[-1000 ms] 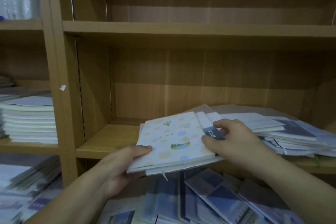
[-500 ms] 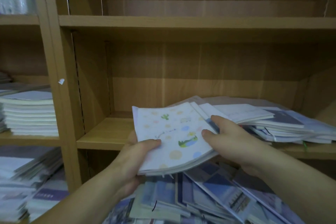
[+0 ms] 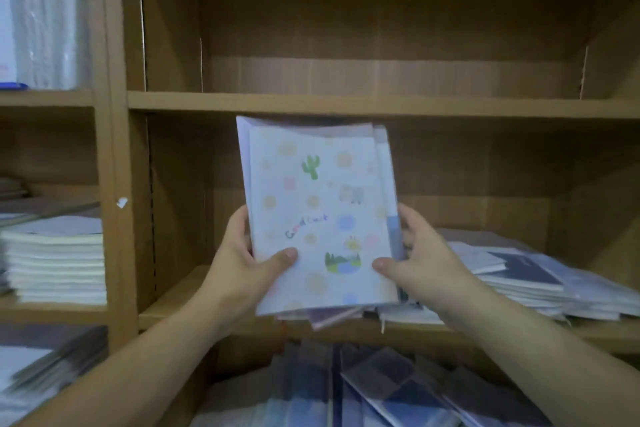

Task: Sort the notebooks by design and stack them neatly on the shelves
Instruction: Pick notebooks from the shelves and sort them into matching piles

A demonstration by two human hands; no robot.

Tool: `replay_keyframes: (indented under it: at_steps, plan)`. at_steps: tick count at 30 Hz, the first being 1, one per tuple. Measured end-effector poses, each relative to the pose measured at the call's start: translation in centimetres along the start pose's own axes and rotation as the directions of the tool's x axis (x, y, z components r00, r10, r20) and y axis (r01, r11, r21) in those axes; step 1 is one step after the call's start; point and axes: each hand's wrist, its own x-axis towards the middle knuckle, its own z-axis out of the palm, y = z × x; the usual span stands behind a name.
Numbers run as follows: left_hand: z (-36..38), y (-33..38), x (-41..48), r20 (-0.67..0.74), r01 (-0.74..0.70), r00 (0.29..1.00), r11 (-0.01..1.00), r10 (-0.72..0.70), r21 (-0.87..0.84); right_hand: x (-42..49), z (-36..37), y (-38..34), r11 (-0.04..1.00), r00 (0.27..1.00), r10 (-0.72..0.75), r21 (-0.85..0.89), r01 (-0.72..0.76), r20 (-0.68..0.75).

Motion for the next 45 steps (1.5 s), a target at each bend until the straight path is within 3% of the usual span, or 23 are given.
replay_keyframes:
  at_steps: [4,8,13,19,24,30,42,45]
  plan:
    - [-1.0,-1.4,-0.1,-0.041,0.02,0.999,0.999,-0.019,0.032,0.6,2.6,1.1,1.0,0.999,-0.004,0.029,0.005,-0.052]
    - [-3.7,-2.6,-2.1,-0.08,0.057,0.995,0.998,-0.059,-0.027,0.0,6.2,2.8,0.996,0.998,0.059,0.071,-0.059,0.003]
    - [-5.1,-5.1,-7.4,-0.081,-0.041,0.996,0.998,0.038,-0.037,-3.0,8.9,4.2,0.98,0.995,0.072,0.19,-0.058,-0.069]
    - [-3.1,-8.2,-12.9,-0.111,-0.038,0.993,0.999,0.035,-0.024,-8.9,10.6,7.5,0.988,0.999,-0.01,0.153,0.016,-0.035]
    - [-4.5,-5.2,-7.8,-0.125,-0.182,0.973,0.979,0.193,0.092,-6.0,9.5,4.3,0.977,0.987,-0.162,0.142,0.162,-0.011]
    - [-7.1,-2.4,-1.2,-0.105,-0.191,0.972,0.969,0.209,0.157,-0.7,10.4,0.1,0.956,0.957,-0.291,0.019,0.292,-0.009]
    - [-12.1,-6.1,1.7,-0.165,-0.107,0.975,0.962,0.152,0.252,5.5,16.3,-0.4,0.966,0.967,-0.249,0.089,0.243,0.053]
    - [-11.6,-7.1,1.8,-0.153,-0.103,0.979,0.974,0.135,0.204,6.1,16.8,0.1,0.973,0.975,-0.213,0.101,0.207,0.057]
